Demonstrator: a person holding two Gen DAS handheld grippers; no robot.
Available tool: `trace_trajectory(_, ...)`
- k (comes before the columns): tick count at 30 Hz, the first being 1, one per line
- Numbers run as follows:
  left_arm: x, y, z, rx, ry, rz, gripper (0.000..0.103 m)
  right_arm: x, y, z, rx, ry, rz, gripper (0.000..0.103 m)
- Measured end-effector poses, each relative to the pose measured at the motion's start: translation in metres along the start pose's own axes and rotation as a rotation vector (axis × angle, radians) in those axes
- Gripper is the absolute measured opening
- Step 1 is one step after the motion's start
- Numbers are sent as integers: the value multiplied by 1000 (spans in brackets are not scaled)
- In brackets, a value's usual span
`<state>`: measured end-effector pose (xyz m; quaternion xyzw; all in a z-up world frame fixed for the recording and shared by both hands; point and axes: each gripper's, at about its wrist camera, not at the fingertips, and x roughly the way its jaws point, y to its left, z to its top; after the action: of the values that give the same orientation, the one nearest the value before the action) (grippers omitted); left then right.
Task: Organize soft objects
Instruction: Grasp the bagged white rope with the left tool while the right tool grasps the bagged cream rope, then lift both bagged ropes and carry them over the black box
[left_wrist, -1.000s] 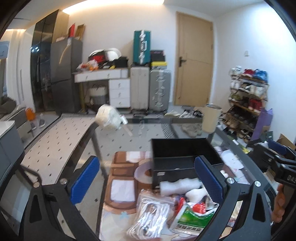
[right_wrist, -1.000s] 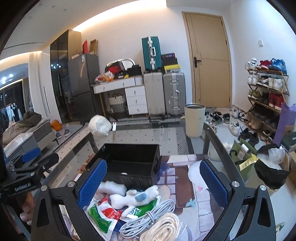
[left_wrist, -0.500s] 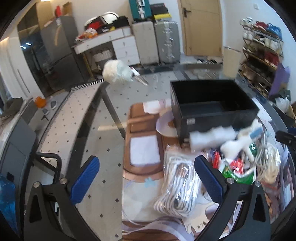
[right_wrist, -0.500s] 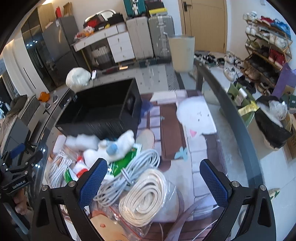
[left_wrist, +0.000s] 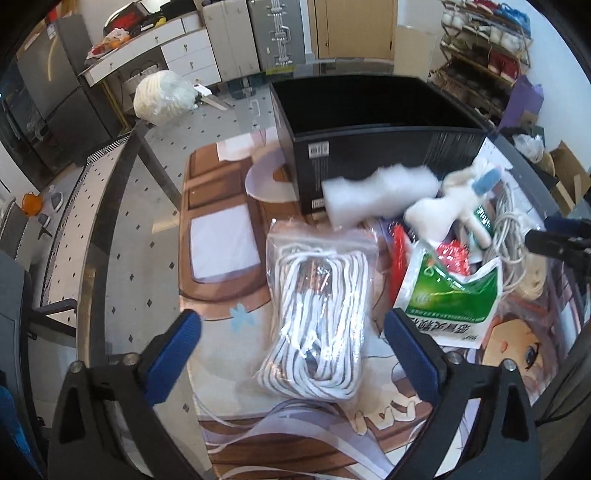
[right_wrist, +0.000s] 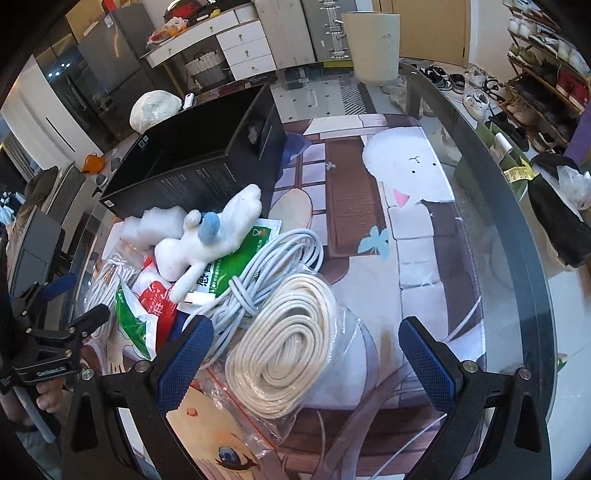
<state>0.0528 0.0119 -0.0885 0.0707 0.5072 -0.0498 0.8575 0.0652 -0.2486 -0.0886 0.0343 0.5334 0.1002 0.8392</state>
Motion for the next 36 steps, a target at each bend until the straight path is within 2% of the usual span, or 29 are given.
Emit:
trace_trajectory(4, 6, -3, -1, 15, 18, -10, 89, -5, -7, 0, 8, 7, -14, 90)
trace_trajectory(5, 7, -5, -1, 22, 20, -5, 81, -5, -8, -1, 2, 15, -12, 88)
trace_trajectory(6, 8, -7, -2, 26, 21, 1, 70, -3, -7, -2, -7, 23, -4, 85)
trace_trajectory(7, 8, -8, -2, 31, 21, 3, 51, -2, -6, -3, -17, 34, 3, 83)
trace_trajectory(9, 9, -13, -3, 43, 36, -16, 50, 4, 2, -4, -49, 57, 9, 79)
trace_trajectory(11, 10, -17, -4, 56, 41, 2, 49, 9, 14, -5, -96, 62, 2, 75)
trace_trajectory(12, 10, -19, -5, 61, 38, 5, 49, 10, 21, -5, -127, 55, -5, 67)
trace_trajectory(15, 6, -23, -6, 57, 37, -30, 49, 15, 42, -6, -231, 47, -45, 57)
trace_trajectory(18, 5, -22, -7, 47, 39, -45, 49, 11, 45, -9, -273, 47, -39, 46)
trace_trajectory(21, 3, -20, -7, 29, 41, -90, 49, 3, 42, -13, -298, 38, -43, 41)
trace_trajectory(24, 4, -23, -9, 39, 44, -83, 51, -3, 33, -7, -299, 6, -86, 41)
trace_trajectory(26, 6, -21, -9, 29, 53, -75, 52, -2, 27, -4, -260, 17, -54, 42)
trace_trajectory(28, 9, -16, -9, 7, 58, -55, 52, 1, 26, -4, -234, 39, -27, 49)
trace_trajectory(30, 9, -12, -8, -1, 50, -30, 52, -1, 24, -4, -223, 48, -20, 64)
trace_trajectory(31, 9, -9, -8, -5, 47, -24, 52, 0, 24, -5, -216, 51, -7, 67)
trace_trajectory(33, 11, -7, -8, -15, 52, -27, 52, 1, 23, -8, -197, 65, 26, 68)
trace_trajectory(36, 13, -6, -8, -17, 56, -17, 52, 6, 24, -10, -196, 77, 31, 68)
